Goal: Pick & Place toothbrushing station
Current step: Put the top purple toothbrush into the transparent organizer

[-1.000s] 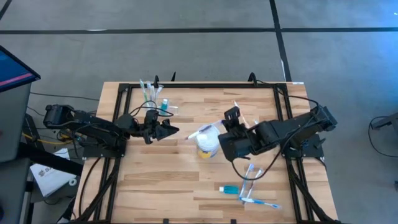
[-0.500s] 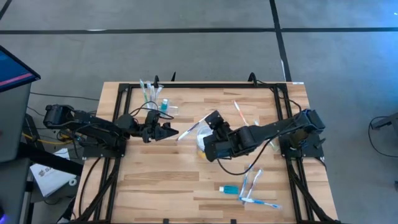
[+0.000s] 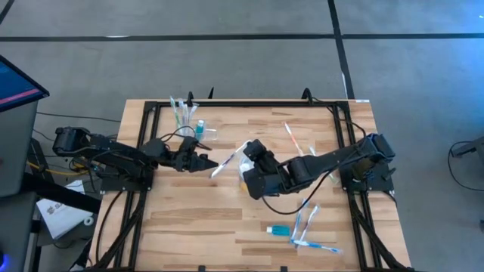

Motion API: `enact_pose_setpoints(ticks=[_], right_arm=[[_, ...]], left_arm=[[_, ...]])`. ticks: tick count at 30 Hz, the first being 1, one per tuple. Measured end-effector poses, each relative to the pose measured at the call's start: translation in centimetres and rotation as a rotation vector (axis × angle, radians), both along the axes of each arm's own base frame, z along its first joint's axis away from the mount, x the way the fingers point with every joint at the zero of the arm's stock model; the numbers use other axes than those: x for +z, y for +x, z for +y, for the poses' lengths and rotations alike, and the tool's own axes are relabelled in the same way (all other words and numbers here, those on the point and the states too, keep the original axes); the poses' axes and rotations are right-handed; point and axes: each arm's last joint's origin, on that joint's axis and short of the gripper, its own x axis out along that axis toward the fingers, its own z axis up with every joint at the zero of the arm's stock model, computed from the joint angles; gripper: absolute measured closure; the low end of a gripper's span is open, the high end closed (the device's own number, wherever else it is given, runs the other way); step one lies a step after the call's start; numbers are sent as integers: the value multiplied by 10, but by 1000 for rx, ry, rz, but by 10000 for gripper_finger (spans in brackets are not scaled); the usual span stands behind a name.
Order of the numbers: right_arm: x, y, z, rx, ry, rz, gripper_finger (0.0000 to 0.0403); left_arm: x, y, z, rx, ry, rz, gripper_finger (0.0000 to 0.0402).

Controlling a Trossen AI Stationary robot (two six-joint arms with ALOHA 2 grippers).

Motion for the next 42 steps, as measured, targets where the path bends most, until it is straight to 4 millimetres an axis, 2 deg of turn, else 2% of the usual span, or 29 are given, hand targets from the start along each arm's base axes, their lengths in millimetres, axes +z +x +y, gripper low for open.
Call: enact_pose_setpoints(ticks=[6, 10, 15, 23, 42], right_arm=[[1, 1, 3, 15, -3, -5, 403], [-12, 10, 6, 33, -33, 48, 403], [-18, 19, 8, 44, -58, 62, 403], [-10, 26, 8, 71, -64, 7, 403], [-11, 32, 2, 107, -13, 4, 403]], left_arm=[[0, 0, -1, -34, -24, 9, 294], [0, 0, -1, -56, -38, 14, 294], [0, 0, -2, -75, -39, 16, 294], [-5, 1, -2, -94, -61, 66, 294], [-4, 1, -2, -103, -60, 66, 294]])
